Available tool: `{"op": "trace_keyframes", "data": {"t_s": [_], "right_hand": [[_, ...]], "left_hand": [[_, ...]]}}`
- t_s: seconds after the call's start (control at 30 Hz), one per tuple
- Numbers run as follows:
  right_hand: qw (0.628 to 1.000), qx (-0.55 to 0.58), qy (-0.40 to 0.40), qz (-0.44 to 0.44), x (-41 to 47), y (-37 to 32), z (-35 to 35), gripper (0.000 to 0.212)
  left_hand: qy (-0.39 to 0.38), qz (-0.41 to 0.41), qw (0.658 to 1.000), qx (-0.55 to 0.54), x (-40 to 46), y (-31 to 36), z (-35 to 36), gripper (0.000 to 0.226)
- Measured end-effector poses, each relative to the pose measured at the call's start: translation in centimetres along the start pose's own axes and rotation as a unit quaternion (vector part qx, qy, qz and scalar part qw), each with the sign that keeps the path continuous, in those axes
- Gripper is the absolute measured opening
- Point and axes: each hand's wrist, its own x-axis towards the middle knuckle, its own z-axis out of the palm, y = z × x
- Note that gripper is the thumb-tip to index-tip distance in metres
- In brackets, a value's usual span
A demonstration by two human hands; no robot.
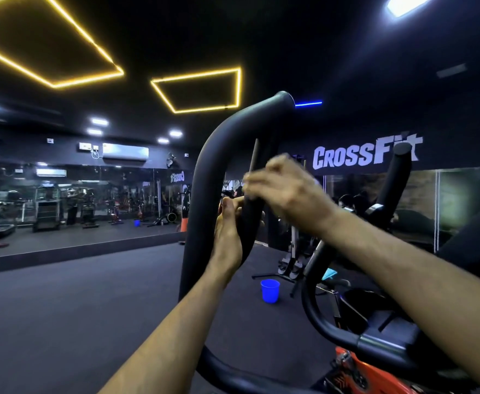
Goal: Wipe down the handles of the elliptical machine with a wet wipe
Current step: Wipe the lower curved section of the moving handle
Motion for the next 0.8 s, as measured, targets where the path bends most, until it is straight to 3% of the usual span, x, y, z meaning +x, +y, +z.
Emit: {"op": "trace_keyframes", "data": {"t_s": [0.13, 0.2, 0.37, 0.53, 0.8], "right_hand": [[0.977, 0.057, 0.113, 0.173, 2.6, 2.5, -2.1, 0.012], [0.960, 0.107, 0.138, 0.217, 2.8, 2.1, -2.0, 0.017], [0.941, 0.162, 0.149, 0.259, 0.5, -1.5, -0.1, 0.014], [0.947, 0.185, 0.074, 0.251, -1.9, -3.6, 1.4, 0.017], [0.901, 0.127, 0.255, 0.326, 3.1, 0.8, -0.3, 0.017]], "left_hand": [[-0.024, -0.001, 1.000, -0.003, -0.2, 0.0, -0.1, 0.077], [-0.027, 0.003, 1.000, -0.001, -0.3, 0.2, -0.1, 0.077], [-0.017, 0.003, 1.000, 0.007, -0.2, 0.2, 0.1, 0.075], [-0.001, 0.023, 0.999, 0.028, -0.1, 0.2, 0.0, 0.074], [-0.016, 0.005, 0.999, 0.032, -0.2, 0.0, -0.1, 0.067]]}}
